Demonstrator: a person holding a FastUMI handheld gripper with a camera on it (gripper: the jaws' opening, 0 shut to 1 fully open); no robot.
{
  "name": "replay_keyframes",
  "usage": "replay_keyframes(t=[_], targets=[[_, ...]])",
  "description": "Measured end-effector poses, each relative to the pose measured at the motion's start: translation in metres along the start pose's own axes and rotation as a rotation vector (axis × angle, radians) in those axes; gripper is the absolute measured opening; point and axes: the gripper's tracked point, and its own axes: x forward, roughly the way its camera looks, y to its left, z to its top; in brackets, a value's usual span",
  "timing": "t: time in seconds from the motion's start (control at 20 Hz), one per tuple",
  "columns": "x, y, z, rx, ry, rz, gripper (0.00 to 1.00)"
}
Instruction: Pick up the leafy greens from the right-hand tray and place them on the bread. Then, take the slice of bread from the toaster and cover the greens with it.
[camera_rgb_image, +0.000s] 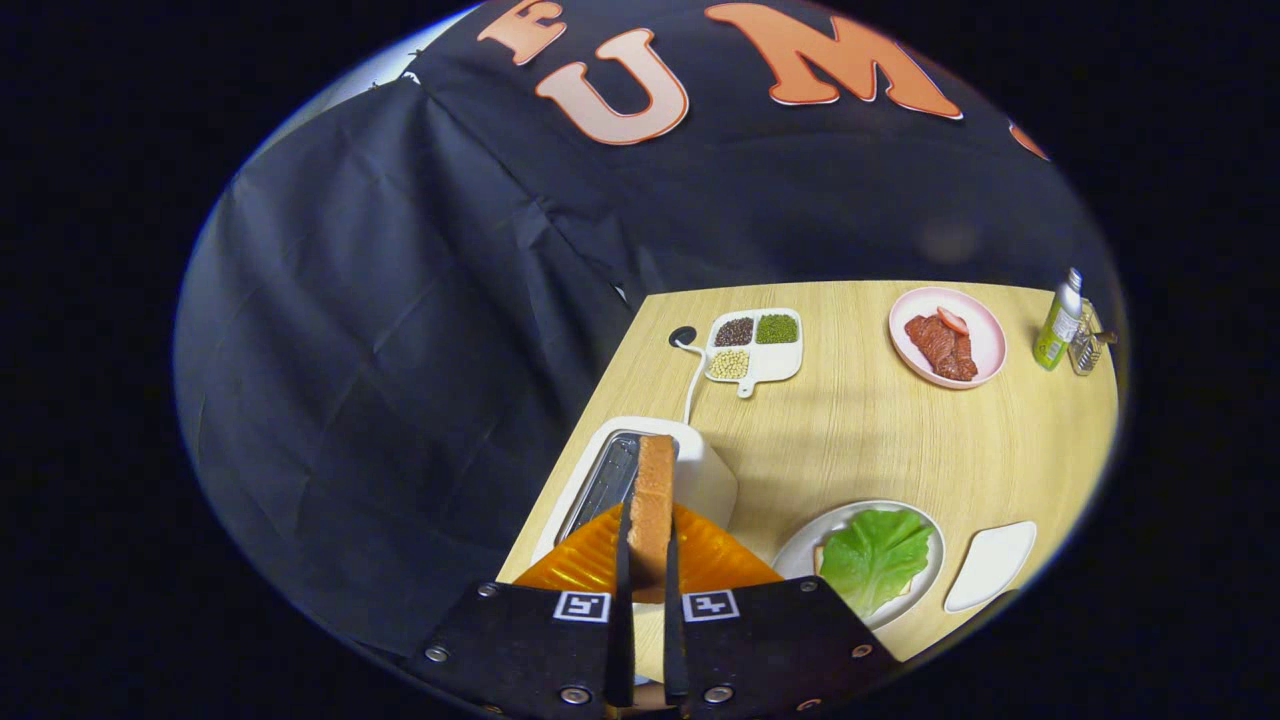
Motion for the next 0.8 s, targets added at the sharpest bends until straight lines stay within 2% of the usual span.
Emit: replay_keyframes(t=[0.35, 0.55, 0.8], targets=[[-0.018, -0.07, -0.031, 0.076, 0.011, 0.031, 0.12], [-0.017, -0.106, -0.052, 0.1, 0.035, 0.03, 0.12], [-0.005, -0.136, -0.081, 0.135, 0.081, 0.069, 0.12]])
